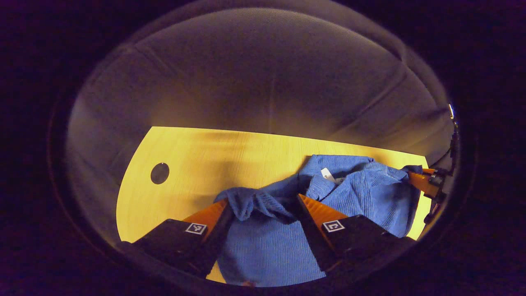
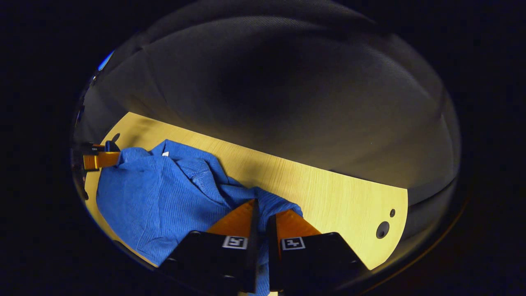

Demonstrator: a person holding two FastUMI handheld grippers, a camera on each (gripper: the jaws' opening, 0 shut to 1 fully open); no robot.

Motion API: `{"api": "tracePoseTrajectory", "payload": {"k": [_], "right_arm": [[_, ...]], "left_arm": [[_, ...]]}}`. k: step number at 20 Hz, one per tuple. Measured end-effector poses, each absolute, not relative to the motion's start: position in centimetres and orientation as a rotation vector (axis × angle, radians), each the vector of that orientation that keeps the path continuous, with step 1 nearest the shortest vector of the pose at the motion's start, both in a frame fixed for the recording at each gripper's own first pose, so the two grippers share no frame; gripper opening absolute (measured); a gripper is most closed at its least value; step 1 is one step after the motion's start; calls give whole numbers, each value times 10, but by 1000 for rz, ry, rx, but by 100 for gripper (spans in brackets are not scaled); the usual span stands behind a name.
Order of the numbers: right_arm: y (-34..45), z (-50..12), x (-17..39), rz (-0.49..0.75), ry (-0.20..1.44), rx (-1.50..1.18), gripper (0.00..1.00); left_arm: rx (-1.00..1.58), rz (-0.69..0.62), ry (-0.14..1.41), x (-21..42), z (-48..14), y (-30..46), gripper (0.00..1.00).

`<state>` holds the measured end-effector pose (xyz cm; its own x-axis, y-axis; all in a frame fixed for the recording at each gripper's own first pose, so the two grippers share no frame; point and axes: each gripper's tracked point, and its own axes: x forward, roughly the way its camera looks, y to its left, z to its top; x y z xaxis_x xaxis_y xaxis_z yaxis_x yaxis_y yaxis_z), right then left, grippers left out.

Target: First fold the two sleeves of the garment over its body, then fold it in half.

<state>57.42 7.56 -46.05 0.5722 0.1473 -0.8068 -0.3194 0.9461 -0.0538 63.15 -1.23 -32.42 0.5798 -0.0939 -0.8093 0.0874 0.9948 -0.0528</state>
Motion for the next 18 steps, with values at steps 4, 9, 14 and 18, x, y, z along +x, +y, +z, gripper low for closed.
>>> {"api": "tracePoseTrajectory", "payload": {"k": [4,9,14,18], "right_arm": [[84,-446,569,274,837,-203,75],[77,-425,561,217,731,-212,99],[70,-370,544,187,626,-177,99],[60,-321,513,175,529,-163,99]], "left_arm": [[-22,-140,874,630,-295,-23,82],[10,-150,749,627,-279,-21,83],[2,-140,637,599,-244,-22,83],[-43,-148,563,565,-226,-18,83]]}}
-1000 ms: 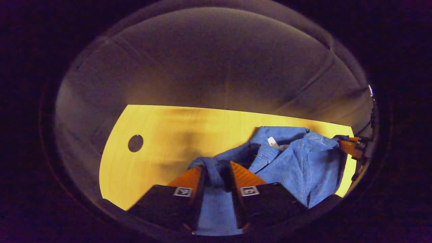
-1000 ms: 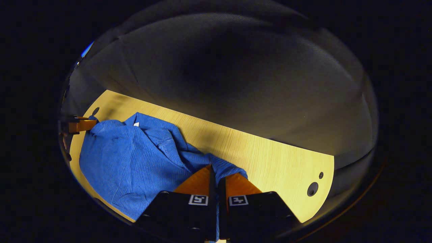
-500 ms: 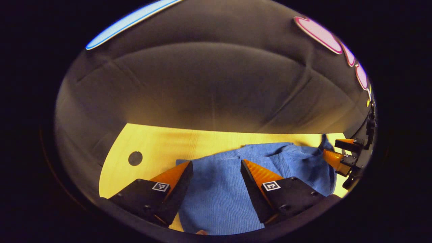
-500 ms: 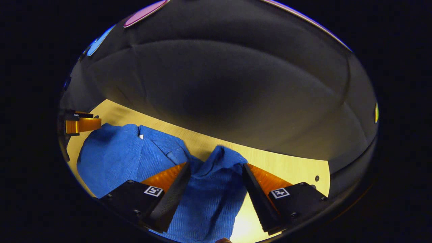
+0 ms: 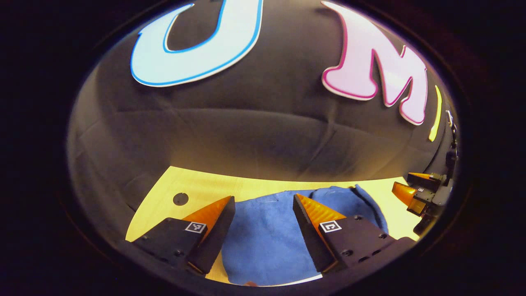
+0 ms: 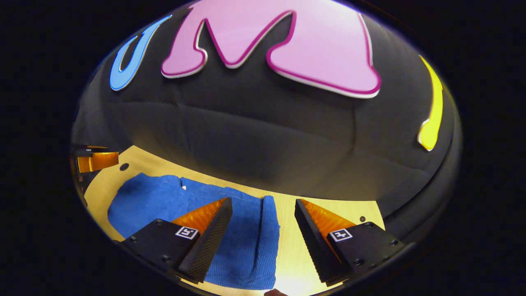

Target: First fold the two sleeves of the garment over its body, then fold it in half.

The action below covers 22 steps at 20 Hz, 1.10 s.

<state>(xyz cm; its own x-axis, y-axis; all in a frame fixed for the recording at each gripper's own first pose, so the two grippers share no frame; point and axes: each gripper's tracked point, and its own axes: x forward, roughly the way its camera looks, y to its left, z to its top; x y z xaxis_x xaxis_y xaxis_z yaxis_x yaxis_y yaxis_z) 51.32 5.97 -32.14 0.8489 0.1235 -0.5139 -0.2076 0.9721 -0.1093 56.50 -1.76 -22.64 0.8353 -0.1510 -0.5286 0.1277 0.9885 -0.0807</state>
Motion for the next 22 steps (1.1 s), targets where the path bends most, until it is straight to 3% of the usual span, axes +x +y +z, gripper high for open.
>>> {"api": "tracePoseTrajectory", "payload": {"k": [10,15,19,22], "right_arm": [[63,-183,383,219,279,-167,98],[69,-102,274,190,86,-176,96],[69,-56,183,187,21,-154,96],[70,-34,119,175,-19,-165,96]], "left_arm": [[3,-129,340,416,-132,-7,83],[-36,-161,229,314,-95,-10,82],[-18,-165,94,230,-60,-7,81],[-24,-171,74,167,-59,-7,79]]}}
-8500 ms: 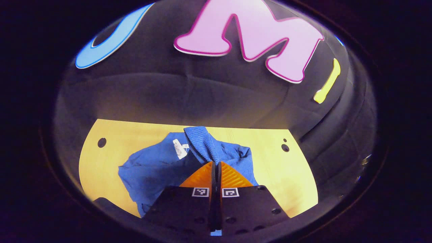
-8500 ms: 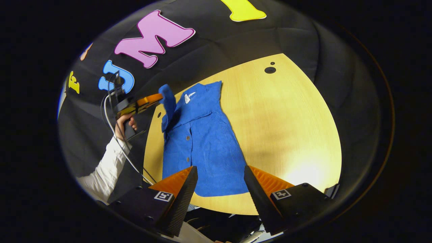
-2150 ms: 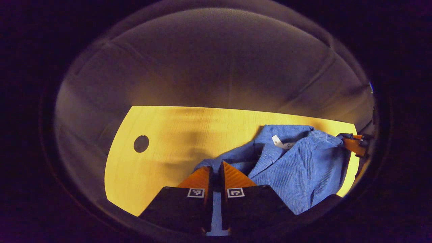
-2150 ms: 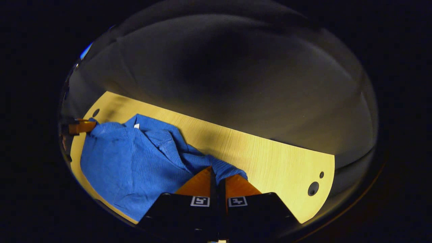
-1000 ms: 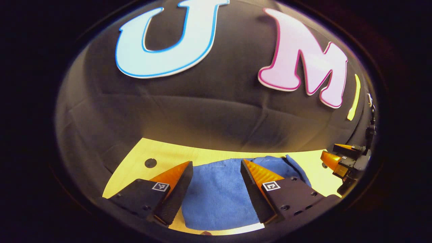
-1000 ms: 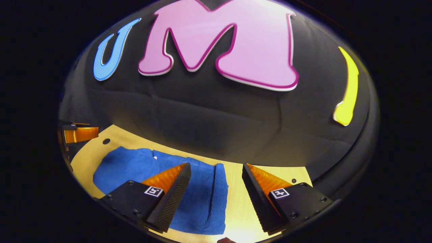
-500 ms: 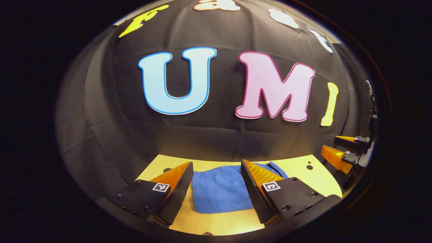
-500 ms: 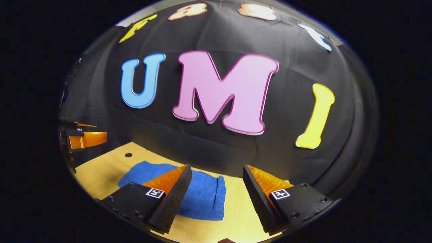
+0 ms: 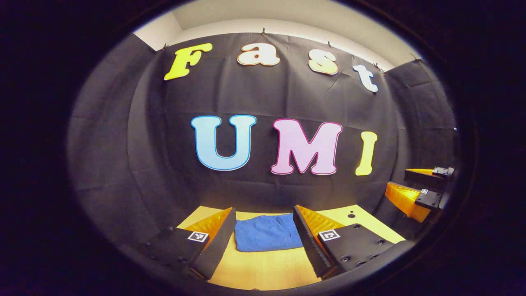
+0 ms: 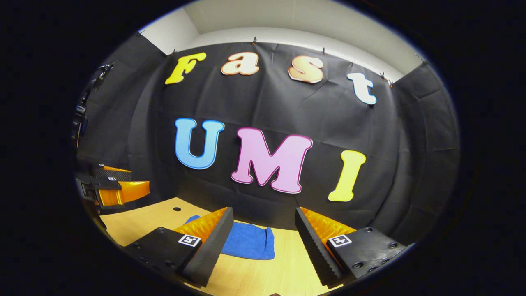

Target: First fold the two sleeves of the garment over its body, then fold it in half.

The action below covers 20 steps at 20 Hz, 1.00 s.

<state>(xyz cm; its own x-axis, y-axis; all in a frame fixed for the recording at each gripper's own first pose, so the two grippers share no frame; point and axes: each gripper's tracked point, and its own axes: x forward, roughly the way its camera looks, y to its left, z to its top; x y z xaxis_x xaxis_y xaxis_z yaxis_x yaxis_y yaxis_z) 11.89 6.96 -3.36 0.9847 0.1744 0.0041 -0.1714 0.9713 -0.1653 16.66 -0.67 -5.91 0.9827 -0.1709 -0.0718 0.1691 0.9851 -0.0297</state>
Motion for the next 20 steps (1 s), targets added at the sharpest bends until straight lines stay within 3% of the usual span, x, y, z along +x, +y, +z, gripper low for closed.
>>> {"api": "tracePoseTrajectory", "payload": {"k": [5,7,10,14,20], "right_arm": [[57,-24,42,130,-22,-116,93],[54,-27,18,126,-3,-77,96],[30,-24,-1,75,-7,-79,93],[11,-17,-13,30,-12,-70,96],[12,0,-12,38,-37,-52,96]], "left_arm": [[-47,-160,59,89,-63,4,80],[-55,-152,37,68,-58,11,80],[-62,-148,23,40,-54,14,80],[-28,-160,4,28,-49,13,80],[-12,-175,-18,25,-34,2,79]]}}
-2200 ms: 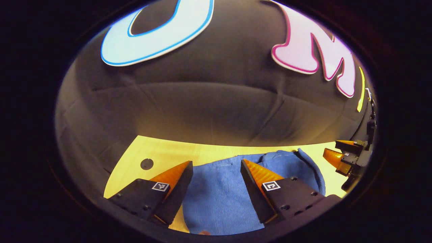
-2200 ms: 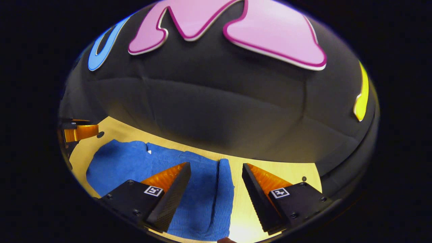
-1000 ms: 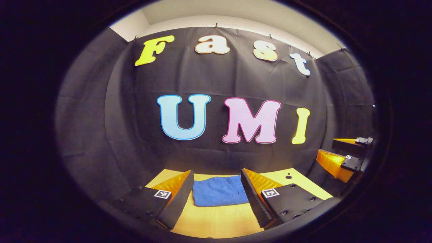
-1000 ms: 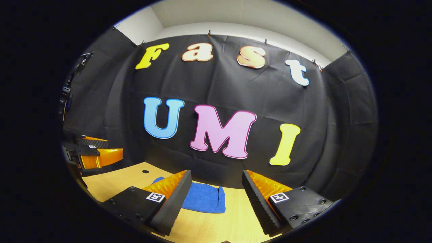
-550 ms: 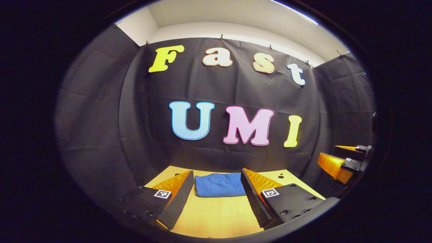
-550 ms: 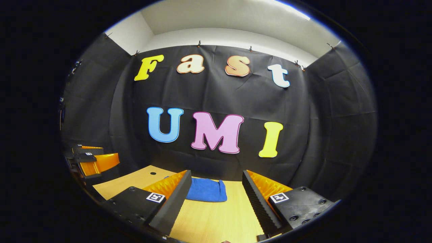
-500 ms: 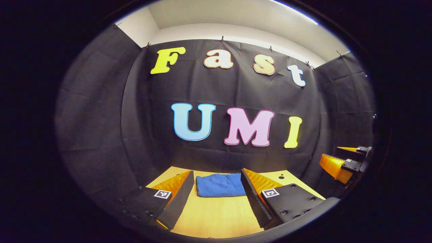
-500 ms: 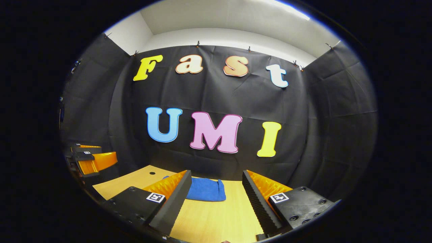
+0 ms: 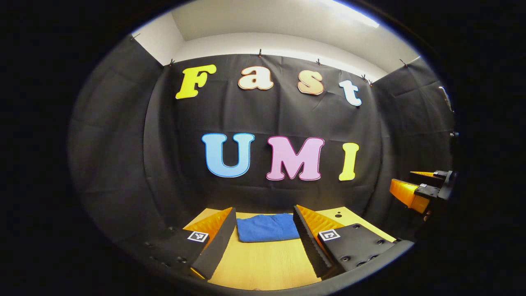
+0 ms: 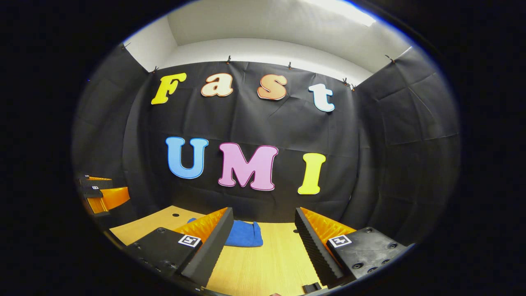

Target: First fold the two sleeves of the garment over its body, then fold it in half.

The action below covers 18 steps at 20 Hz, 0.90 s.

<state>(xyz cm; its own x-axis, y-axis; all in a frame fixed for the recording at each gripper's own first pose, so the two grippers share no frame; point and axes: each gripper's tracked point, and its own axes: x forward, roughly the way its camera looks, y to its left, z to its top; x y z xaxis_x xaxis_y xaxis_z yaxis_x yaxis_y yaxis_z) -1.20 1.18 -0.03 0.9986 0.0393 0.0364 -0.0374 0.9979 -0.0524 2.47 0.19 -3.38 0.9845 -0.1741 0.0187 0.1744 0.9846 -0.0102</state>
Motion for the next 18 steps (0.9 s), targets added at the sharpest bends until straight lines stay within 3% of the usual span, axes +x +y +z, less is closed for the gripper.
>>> {"api": "tracePoseTrajectory", "payload": {"k": [1,18], "right_arm": [[13,2,-10,41,-42,-52,93],[-2,6,-4,27,-41,-64,96]], "left_arm": [[-14,-176,-24,24,-30,0,79],[9,-216,-23,29,-26,-24,80]]}}
